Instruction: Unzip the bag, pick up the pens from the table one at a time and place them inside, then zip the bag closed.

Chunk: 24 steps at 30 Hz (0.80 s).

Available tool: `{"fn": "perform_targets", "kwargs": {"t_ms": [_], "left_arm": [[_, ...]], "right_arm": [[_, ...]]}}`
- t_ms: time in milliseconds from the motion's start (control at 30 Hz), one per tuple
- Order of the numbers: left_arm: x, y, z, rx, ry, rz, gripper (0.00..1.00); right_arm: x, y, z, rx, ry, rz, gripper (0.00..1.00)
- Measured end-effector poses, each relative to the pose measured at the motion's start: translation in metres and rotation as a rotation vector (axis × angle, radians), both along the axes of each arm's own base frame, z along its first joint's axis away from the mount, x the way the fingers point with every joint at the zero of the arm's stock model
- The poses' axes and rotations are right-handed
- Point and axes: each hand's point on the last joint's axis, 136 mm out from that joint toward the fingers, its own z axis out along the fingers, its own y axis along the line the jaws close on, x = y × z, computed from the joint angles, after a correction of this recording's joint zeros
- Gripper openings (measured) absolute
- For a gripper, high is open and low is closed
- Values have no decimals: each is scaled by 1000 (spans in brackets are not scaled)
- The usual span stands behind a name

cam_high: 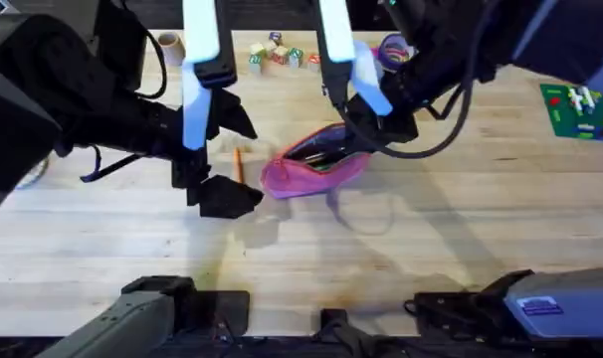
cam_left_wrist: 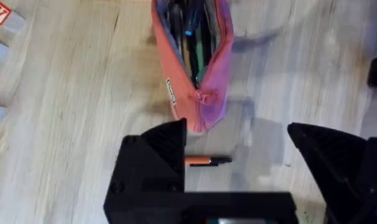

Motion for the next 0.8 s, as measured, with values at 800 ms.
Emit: {"fn": "perform_targets", "kwargs": {"t_ms": [800], "left_arm": [[0, 0, 0, 0, 0, 0, 993]], "right_arm": [[9, 43, -59, -31, -10, 209, 32]]}}
